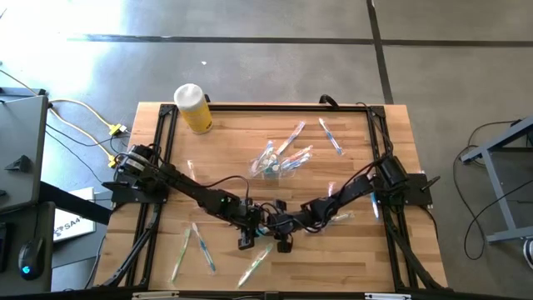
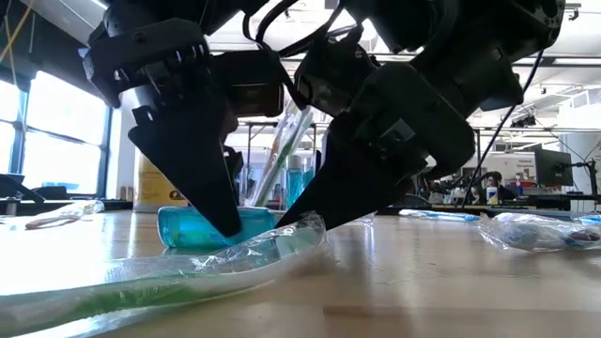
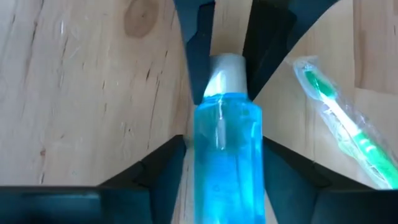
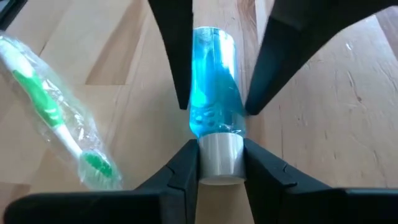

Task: Pick & Place toothbrushing station
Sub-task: Put the blue mouthwash into the transparent organizer

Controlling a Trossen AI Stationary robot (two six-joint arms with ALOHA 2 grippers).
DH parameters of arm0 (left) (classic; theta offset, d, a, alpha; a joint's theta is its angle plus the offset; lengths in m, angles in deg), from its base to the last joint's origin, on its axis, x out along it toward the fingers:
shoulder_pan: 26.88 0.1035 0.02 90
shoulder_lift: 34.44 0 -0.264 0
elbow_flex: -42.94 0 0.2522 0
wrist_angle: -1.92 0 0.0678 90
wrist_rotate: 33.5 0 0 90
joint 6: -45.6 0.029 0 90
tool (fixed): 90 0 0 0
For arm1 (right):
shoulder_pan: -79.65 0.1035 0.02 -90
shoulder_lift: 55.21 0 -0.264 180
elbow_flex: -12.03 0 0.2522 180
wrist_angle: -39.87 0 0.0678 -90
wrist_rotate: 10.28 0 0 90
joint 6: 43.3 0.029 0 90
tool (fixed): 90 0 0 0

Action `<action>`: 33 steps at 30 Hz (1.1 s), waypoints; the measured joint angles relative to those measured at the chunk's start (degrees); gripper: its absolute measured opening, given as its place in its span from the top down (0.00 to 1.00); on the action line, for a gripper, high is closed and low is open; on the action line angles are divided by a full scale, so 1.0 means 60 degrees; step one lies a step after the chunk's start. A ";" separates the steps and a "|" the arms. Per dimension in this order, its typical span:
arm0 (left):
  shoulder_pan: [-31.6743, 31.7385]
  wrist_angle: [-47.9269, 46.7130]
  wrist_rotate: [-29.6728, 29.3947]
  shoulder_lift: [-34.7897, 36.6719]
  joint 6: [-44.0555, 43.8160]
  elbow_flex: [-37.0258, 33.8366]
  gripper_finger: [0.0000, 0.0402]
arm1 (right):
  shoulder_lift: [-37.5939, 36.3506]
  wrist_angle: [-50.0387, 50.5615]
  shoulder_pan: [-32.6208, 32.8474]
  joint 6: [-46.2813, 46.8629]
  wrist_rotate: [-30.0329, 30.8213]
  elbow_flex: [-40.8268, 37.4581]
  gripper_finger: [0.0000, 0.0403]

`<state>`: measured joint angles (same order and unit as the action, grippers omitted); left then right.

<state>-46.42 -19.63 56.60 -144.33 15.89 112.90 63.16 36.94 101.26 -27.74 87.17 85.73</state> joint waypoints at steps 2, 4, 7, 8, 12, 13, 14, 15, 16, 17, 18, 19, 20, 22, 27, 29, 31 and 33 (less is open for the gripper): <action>-0.0001 -0.0034 -0.0002 0.0006 -0.0001 0.0000 0.47 | -0.0032 0.0040 0.0058 -0.0066 0.0079 0.0000 0.78; -0.0001 -0.0040 0.0052 0.0006 0.0018 0.0001 0.44 | -0.0133 0.0246 0.0114 -0.0096 0.0188 -0.0011 0.78; 0.0009 -0.0180 0.0240 0.0238 0.0147 0.0076 0.43 | -0.0393 0.0947 0.0208 -0.0045 0.0453 -0.0018 0.78; 0.0009 -0.0249 0.0327 0.0302 0.0250 0.0132 0.43 | -0.0499 0.1232 0.0239 0.0007 0.0584 -0.0018 0.78; 0.0024 -0.1274 0.0538 0.0978 0.0502 0.0496 0.42 | -0.1162 0.2636 0.0488 0.0302 0.1111 -0.0033 0.78; 0.0024 -0.1703 0.0536 0.1151 0.0511 0.0561 0.42 | -0.1355 0.3097 0.0576 0.0410 0.1288 -0.0033 0.78; 0.0020 -0.2071 0.0488 0.1358 0.0522 0.0624 0.42 | -0.1641 0.3652 0.0676 0.0483 0.1516 -0.0043 0.78; -0.0015 -0.2316 0.0368 0.1581 0.0590 0.0645 0.42 | -0.1926 0.4156 0.0778 0.0579 0.1787 -0.0052 0.78; -0.0067 -0.2628 0.0179 0.1835 0.0605 0.0659 0.42 | -0.2165 0.4570 0.0845 0.0693 0.2013 -0.0005 0.78; -0.0075 -0.2937 -0.0098 0.2089 0.0639 0.0680 0.42 | -0.2417 0.5027 0.0921 0.0813 0.2256 0.0059 0.78; -0.0151 -0.3291 -0.0516 0.2330 0.0649 0.0693 0.42 | -0.2697 0.5555 0.1037 0.0930 0.2473 0.0095 0.78; -0.0213 -0.3672 -0.0980 0.2512 0.0652 0.0699 0.42 | -0.2943 0.6151 0.1121 0.0953 0.2736 0.0175 0.78; -0.0261 -0.4072 -0.1382 0.2663 0.0639 0.0694 0.42 | -0.3136 0.6595 0.1154 0.0940 0.2997 0.0285 0.78; -0.0366 -0.4525 -0.2018 0.2916 0.0653 0.0681 0.42 | -0.3464 0.7356 0.1247 0.0898 0.3399 0.0629 0.78; -0.0432 -0.4969 -0.2339 0.3273 0.0876 0.0699 0.42 | -0.3737 0.9988 0.1246 0.0617 0.4492 0.1933 0.78; -0.0432 -0.5016 -0.2324 0.3273 0.1138 0.0699 0.42 | -0.3737 1.0882 0.1142 0.0215 0.4849 0.2361 0.78; -0.0432 -0.5131 -0.2320 0.3273 0.1482 0.0699 0.42 | -0.3737 1.1507 0.0959 -0.0081 0.5040 0.2695 0.78; -0.0432 -0.5253 -0.2317 0.3277 0.1889 0.0703 0.42 | -0.3737 1.2025 0.0706 -0.0333 0.5171 0.2922 0.78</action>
<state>-49.01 -51.15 42.70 -124.67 27.22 117.12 40.73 109.09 105.50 -29.74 118.19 103.27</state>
